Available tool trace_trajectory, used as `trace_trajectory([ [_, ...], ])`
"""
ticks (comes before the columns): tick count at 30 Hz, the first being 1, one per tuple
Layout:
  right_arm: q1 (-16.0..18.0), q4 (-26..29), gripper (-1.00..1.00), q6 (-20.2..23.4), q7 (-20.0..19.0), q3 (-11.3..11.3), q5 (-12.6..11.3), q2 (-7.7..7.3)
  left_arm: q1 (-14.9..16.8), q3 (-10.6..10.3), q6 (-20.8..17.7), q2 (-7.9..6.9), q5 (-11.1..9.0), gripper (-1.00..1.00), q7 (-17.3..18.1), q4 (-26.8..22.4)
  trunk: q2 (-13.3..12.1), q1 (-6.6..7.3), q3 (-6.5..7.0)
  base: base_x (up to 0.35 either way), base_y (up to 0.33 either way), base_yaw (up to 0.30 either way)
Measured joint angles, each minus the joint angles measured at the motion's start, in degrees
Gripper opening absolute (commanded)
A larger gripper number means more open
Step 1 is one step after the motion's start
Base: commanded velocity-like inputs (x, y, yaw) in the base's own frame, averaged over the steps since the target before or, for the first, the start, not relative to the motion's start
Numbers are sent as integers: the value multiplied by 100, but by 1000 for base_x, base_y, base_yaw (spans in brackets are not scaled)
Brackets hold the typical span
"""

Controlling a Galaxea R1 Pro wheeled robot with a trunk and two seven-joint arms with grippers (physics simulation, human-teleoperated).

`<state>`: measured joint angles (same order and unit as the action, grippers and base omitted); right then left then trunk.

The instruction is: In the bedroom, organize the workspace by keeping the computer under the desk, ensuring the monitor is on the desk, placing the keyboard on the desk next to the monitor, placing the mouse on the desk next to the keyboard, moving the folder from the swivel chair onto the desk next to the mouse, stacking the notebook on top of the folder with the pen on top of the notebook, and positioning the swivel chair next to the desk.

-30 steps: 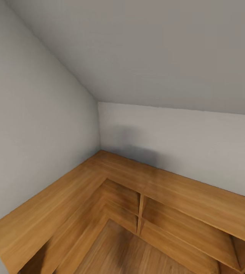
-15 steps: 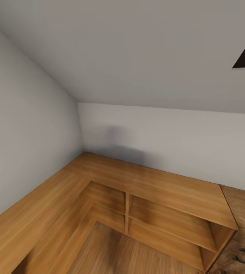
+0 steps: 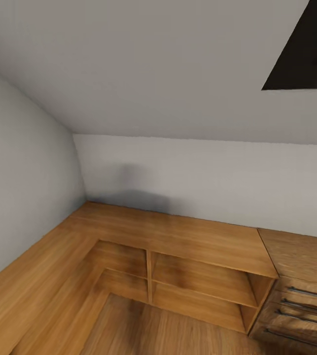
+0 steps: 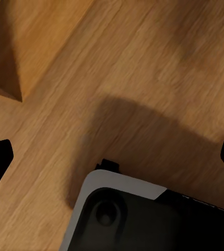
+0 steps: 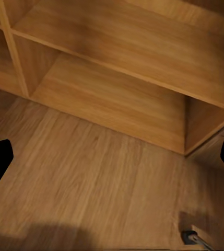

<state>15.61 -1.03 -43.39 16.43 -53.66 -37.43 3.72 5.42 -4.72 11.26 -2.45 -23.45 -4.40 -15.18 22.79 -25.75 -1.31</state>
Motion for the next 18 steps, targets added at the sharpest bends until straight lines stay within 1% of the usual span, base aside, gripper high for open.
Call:
trace_trajectory([
  [3,3,0,100,1,0,0,0,-2,0,-1,0,0,0,100,0,0,0,0,0,0,271,-300],
  [6,4,0,100,0,0,0,-1,-2,0,0,0,-1,0,100,1,0,0,0,0,0,152,-300],
  [18,3,0,100,-1,1,2,-1,-6,0,6,-1,3,0,100,2,1,0,0,0,0,15,-300],
])
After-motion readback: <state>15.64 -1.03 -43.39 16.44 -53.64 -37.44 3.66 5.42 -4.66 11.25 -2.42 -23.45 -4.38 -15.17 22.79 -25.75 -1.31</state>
